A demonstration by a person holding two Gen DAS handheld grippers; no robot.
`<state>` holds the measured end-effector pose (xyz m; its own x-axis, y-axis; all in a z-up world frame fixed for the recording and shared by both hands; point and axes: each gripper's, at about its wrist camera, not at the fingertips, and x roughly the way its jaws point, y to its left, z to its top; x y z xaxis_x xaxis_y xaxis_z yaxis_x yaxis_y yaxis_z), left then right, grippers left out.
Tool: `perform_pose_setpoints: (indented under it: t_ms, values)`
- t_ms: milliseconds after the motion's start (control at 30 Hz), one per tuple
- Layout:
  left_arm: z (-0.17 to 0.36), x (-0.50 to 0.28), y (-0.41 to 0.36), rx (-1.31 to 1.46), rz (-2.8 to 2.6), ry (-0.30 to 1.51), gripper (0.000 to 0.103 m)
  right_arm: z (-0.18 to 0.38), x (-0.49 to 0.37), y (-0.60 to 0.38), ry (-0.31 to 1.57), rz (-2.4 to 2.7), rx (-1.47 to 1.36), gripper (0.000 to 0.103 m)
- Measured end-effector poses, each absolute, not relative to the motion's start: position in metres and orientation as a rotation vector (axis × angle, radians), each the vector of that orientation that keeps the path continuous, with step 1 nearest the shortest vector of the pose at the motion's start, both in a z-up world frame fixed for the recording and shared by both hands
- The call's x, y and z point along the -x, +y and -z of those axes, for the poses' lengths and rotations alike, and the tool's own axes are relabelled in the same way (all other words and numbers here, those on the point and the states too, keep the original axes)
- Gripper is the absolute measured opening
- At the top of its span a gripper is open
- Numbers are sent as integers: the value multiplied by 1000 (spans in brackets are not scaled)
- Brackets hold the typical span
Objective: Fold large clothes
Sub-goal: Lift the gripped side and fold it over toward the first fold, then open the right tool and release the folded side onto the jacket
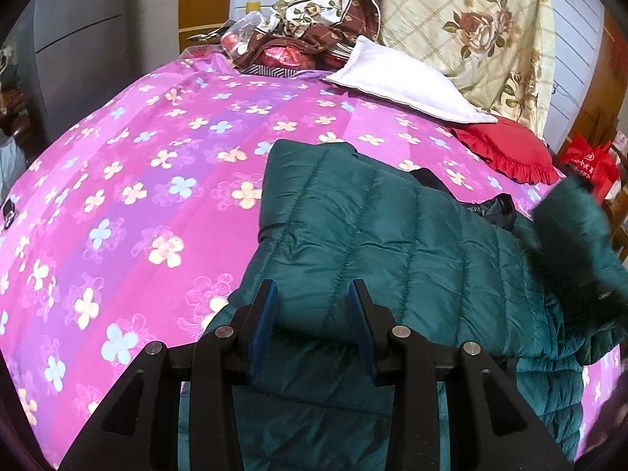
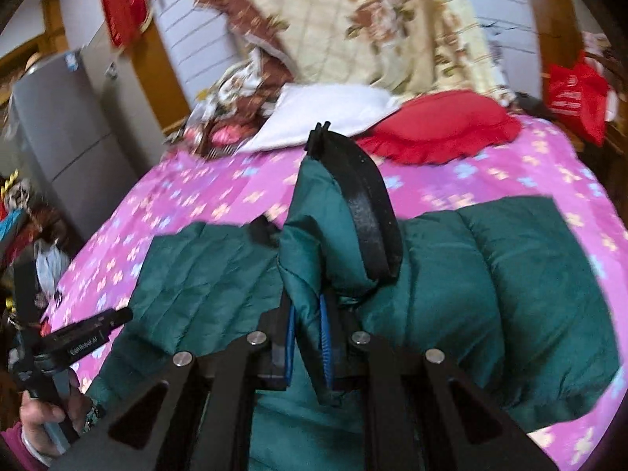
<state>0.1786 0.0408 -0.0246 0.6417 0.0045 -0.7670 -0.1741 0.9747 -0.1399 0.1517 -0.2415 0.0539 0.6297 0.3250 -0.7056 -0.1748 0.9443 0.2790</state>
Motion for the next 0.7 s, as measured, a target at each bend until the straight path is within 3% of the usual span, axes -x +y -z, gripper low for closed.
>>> perform_pose_setpoints:
  t_ms: [100, 167, 200, 300, 333, 433, 533, 700]
  values:
    - [24, -177, 43, 216, -101, 870, 19, -29, -161, -209, 906, -320, -175, 12]
    - [23, -176, 43, 218, -91, 874, 19, -13, -166, -194, 962, -322, -166, 18]
    - [22, -175, 43, 220, -83, 871, 19, -10, -165, -190, 971, -320, -156, 26]
    - [20, -173, 43, 250, -48, 863, 19, -19, -154, -187, 965, -391, -152, 67]
    - [19, -173, 43, 268, -36, 860, 19, -26, -148, -189, 958, -414, -154, 73]
    - [15, -171, 43, 369, 22, 840, 22, -47, -131, -201, 930, -405, -107, 73]
    - [10, -169, 37, 412, 63, 827, 37, -62, -120, -222, 907, -363, -84, 75]
    - [4, -176, 16, 485, 124, 819, 50, -87, -107, -277, 853, -255, -101, 81]
